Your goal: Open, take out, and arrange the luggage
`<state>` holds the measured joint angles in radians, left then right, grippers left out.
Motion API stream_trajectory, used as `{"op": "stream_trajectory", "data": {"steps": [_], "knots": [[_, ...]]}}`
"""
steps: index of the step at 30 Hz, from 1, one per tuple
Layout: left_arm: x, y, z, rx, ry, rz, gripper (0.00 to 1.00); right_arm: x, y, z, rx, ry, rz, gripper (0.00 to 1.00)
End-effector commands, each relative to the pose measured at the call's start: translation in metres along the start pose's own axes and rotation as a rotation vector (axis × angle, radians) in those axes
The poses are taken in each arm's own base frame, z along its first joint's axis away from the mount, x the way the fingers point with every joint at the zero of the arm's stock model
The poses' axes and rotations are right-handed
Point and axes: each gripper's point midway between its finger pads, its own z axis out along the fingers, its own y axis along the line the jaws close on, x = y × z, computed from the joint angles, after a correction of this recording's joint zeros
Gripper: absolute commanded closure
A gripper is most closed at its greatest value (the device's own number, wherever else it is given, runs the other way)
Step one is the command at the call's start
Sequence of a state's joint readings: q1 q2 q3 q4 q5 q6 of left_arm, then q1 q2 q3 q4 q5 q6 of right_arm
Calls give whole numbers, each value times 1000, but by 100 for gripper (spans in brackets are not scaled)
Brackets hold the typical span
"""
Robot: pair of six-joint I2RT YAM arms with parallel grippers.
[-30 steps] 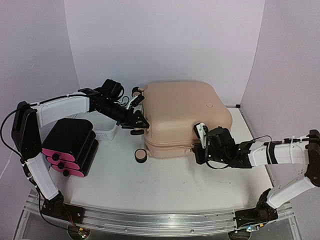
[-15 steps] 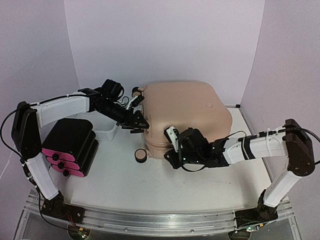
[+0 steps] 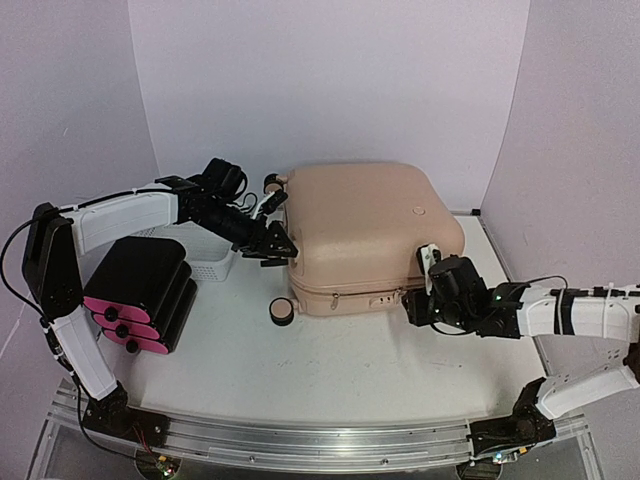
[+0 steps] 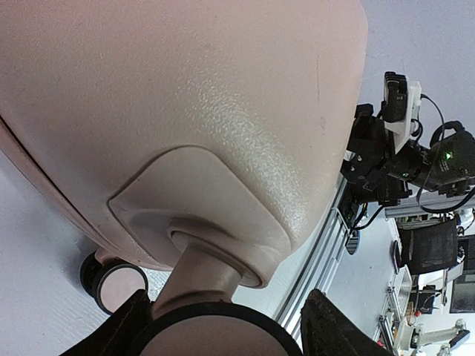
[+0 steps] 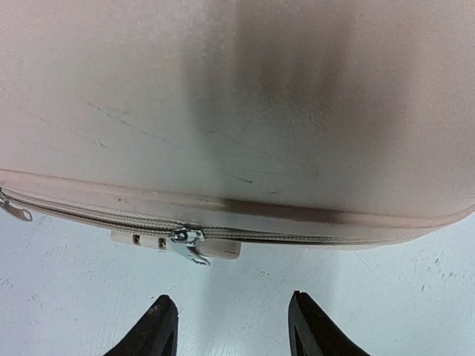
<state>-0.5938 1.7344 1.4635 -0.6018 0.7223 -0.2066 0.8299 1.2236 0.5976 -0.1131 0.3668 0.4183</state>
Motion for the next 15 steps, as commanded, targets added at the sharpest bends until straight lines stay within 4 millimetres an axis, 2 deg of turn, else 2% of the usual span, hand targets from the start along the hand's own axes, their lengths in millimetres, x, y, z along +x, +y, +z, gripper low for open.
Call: {"op": "stream_trajectory", "data": {"steps": [1,10,15], "knots": [[6,-6,-9,2,6,4,32,-11,10,5,-34,-23,19,48],[6,-6,-8,4,8,1,32,-25,26,18,-60,-87,24,51],[5,-7,-9,5,6,3,32,-39,29,18,75,-158,-55,51]]}}
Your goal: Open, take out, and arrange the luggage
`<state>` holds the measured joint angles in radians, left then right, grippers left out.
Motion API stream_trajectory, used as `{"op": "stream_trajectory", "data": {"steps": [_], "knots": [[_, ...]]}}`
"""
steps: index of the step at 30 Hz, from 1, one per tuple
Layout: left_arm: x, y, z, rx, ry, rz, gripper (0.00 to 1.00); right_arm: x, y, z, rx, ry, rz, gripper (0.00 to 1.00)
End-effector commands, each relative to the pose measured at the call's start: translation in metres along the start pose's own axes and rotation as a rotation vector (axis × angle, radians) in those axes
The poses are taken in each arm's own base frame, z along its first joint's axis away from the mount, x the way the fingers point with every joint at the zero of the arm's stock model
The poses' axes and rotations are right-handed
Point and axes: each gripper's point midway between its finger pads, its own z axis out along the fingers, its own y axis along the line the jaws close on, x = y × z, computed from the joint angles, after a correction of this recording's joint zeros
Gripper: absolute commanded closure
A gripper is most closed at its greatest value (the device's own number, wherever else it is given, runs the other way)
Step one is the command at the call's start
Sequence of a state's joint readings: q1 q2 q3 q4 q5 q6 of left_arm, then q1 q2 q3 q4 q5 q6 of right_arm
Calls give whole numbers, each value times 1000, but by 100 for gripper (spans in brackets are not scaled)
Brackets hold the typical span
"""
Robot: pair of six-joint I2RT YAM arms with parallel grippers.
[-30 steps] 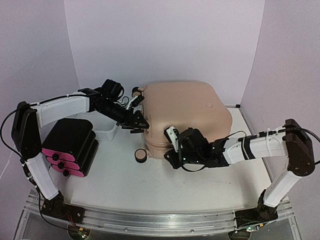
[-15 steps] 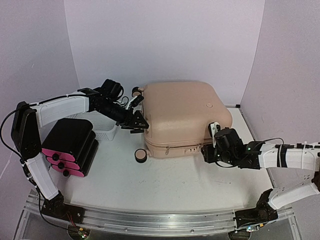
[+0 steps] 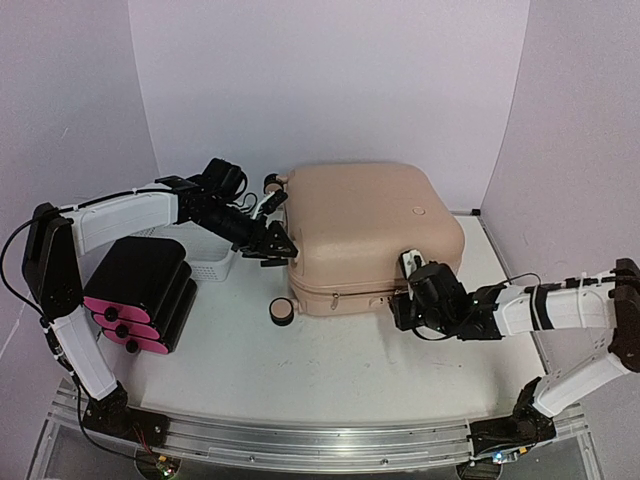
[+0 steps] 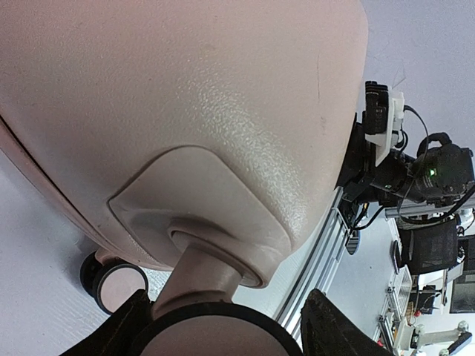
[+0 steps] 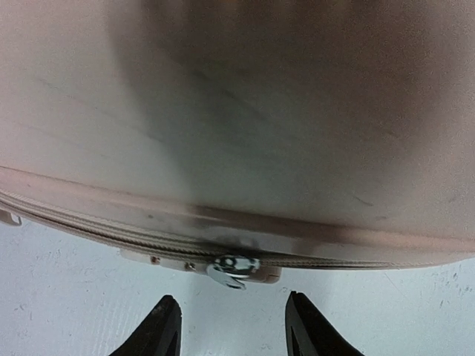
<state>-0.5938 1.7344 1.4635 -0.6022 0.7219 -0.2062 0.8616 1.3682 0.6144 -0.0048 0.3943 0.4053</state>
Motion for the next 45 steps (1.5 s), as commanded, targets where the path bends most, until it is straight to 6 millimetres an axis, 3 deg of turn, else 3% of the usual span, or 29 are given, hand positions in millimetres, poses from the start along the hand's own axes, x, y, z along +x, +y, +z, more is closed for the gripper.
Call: {"op": "stream_trajectory", "data": {"steps": [1,13,19,25,36,45], "knots": [[5,-7,-9,6,5,4,32,-50,10,-6,99,-174,-19,51],[4,-8,-12,-1,-4,11,32,-61,3,5,272,-203,-24,64],[4,-8,-12,1,-3,11,32,-56,-5,0,304,-197,-30,78],[3,-7,-13,-5,-6,8,32,-49,-12,-4,306,-187,-45,100],[3,5,-13,-43,-11,-13,34,-38,-54,-18,273,-124,-37,100],[3,7,-13,-47,-8,-8,34,-22,-113,-27,347,-27,-80,100]]}}
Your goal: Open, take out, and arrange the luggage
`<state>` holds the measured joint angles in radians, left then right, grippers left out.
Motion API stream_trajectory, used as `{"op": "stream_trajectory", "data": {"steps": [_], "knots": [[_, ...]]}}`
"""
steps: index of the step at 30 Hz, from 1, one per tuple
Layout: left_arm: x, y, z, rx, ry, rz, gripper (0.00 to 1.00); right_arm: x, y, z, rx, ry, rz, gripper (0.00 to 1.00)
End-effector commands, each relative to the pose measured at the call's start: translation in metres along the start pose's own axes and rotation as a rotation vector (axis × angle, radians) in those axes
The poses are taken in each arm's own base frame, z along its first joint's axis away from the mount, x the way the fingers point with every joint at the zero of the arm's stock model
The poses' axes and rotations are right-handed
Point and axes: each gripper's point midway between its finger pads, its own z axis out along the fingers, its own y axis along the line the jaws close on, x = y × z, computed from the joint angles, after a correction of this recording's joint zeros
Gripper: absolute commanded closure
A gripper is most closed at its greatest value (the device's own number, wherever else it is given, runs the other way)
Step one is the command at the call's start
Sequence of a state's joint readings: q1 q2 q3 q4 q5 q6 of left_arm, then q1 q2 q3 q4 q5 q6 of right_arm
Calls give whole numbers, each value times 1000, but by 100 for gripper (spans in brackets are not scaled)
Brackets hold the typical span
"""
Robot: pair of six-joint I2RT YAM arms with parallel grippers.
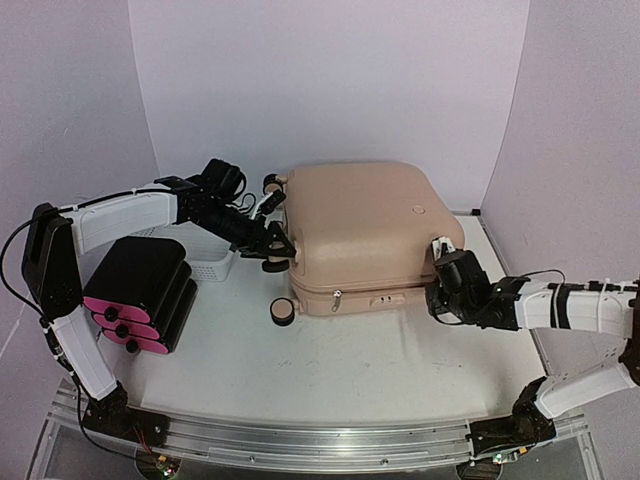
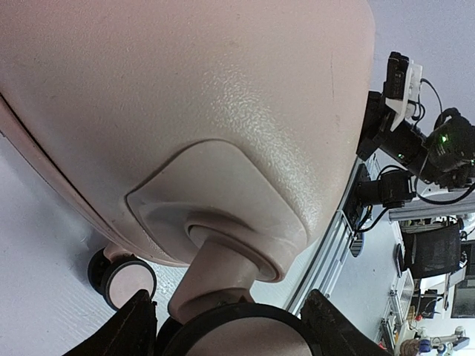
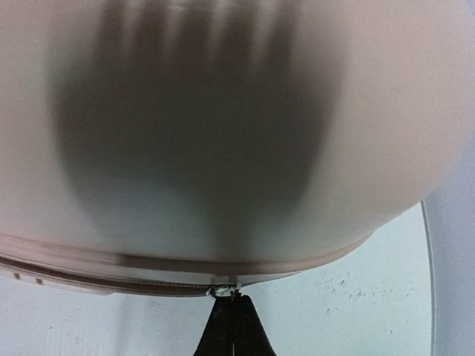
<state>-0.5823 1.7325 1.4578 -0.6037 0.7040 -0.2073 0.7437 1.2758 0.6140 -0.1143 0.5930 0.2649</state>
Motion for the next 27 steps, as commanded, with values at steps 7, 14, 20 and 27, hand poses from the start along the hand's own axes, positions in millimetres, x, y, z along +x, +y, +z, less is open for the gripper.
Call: {"op": "stream_trajectory", "data": {"steps": [7,14,20,27], "knots": [[4,1,-10,-34,0,11,34,1,-77,10,53,54,42,100],[4,-1,-14,-36,-6,39,28,-5,-73,17,-110,91,67,100],[-6,-7,-39,-157,-80,148,14,4,-47,-10,-291,115,127,100],[-17,-28,-70,-276,-178,205,9,12,-39,-41,-378,108,221,100]]}}
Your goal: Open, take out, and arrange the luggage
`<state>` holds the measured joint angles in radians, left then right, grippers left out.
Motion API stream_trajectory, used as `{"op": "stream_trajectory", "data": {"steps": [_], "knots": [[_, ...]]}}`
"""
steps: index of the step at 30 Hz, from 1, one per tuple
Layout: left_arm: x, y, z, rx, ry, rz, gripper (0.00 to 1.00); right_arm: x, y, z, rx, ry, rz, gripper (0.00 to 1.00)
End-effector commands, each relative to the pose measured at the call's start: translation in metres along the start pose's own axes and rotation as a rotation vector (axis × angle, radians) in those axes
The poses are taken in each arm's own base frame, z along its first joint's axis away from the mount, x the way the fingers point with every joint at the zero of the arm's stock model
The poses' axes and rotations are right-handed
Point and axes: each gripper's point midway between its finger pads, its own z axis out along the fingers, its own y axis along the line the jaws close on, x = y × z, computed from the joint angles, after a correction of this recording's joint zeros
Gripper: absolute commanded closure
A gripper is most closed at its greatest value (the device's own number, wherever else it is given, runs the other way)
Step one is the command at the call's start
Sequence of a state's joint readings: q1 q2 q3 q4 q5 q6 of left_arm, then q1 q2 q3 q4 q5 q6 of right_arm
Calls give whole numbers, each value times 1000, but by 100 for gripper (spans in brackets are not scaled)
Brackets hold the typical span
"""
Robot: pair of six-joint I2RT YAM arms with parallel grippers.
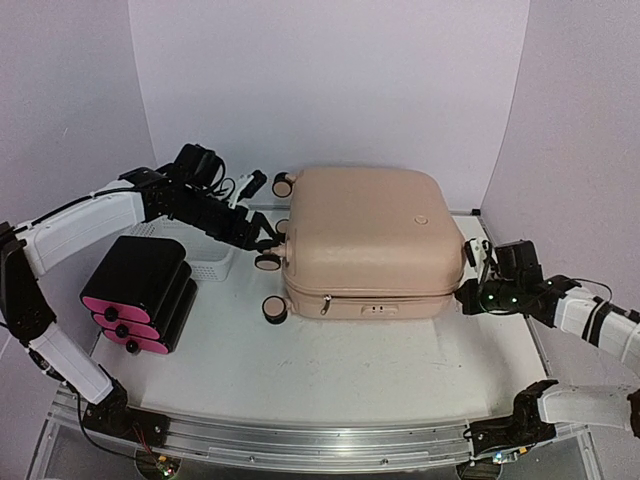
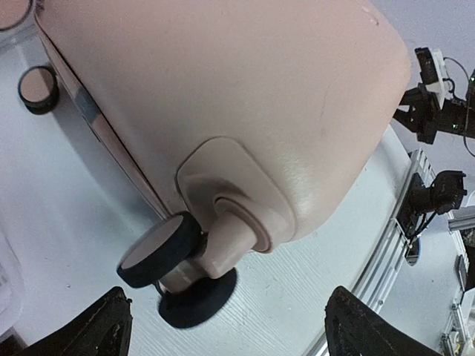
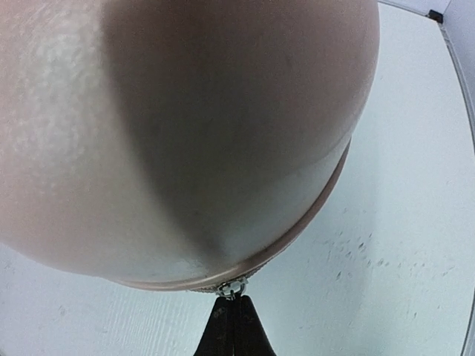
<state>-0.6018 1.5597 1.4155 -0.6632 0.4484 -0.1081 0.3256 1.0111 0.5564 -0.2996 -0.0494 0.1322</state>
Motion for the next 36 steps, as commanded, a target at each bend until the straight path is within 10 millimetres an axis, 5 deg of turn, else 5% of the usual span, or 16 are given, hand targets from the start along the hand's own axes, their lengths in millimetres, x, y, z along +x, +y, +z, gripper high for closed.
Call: {"op": "stream_trajectory", "data": {"steps": [1,6,10,16,25,31,36], "knots": [[-22,-23,-30,-41,-81,32,10,-3,16,-26,-90,-21,68,100],[-21,-58,-36,-13,-67,-25,11,2,38,-43,-202,-10,89,100],[-1,-68,-20,-33,-22,-157,12,15,62,-48,-268,18,61,100],[17,-33,-19,-190,-87,-594,8,29,98,-51,-311,54,-19,100],[1,18,-49,-255,-386,-1161,2,28,94,-49,-263,54,-52,100],[7,23,-15,-233,-267,-1450,6,26,94,-48,-257,54,-63,100],[-7,28,6,-247,-265,-1488,1,28,93,-46,-251,63,-85,100]]}}
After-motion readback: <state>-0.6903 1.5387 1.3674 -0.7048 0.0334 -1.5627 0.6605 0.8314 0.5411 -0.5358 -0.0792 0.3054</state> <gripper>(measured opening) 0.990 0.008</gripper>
